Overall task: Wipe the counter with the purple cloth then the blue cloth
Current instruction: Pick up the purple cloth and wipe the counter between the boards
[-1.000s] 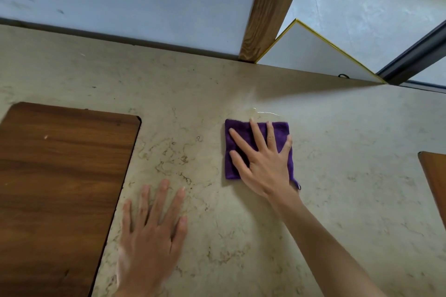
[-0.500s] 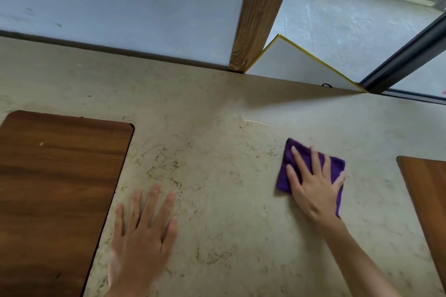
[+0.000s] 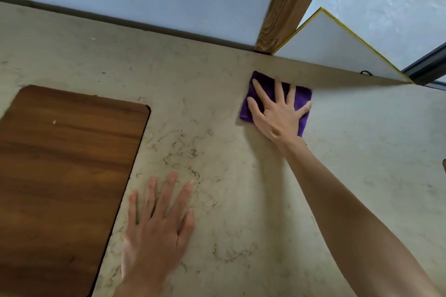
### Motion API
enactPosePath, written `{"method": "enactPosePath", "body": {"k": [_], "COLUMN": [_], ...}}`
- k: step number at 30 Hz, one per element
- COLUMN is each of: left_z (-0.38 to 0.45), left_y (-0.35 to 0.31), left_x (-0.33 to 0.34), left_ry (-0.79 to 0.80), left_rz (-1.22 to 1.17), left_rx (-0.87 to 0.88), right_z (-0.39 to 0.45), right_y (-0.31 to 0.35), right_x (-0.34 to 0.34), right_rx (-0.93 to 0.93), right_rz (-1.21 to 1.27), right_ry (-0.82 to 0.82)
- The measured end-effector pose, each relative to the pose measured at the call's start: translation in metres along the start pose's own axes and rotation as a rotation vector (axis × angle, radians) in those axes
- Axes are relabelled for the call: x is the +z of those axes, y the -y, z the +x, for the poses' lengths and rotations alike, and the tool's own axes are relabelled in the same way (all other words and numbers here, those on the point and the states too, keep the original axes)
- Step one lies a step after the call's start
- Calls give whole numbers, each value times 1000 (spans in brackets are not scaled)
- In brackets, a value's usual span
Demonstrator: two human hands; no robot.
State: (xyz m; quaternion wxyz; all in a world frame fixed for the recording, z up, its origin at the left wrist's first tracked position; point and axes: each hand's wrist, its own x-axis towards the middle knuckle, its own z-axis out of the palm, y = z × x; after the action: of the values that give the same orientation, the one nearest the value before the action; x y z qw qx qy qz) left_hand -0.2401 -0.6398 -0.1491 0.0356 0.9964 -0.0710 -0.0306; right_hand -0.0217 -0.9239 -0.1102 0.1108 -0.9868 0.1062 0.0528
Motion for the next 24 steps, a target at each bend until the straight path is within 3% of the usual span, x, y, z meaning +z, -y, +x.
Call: {"method": "enactPosePath", "body": {"k": [7,11,15,20,24], "left_z": [1,0,1,-1,-1], "left_y": [2,4,-2,-7,-7], "left_x": [-6,-9,-18,-31,-33], "left_ry": [62,100,113,149,143], "left_rz": [-15,-8,-26,-58,-69], "left_rx": [-20,-39,-59,-47,-42], "right_z": [-150,-263,-351,-364,-292], "right_y": [11,-8,-44,-57,-45], "right_x": [23,34,42,35,24], "right_rx": [-224,-273,-309,-304,-280], "right_rz": [-55,-63,-231,-208,-114], "right_ry": [6,40,89,119,48]}}
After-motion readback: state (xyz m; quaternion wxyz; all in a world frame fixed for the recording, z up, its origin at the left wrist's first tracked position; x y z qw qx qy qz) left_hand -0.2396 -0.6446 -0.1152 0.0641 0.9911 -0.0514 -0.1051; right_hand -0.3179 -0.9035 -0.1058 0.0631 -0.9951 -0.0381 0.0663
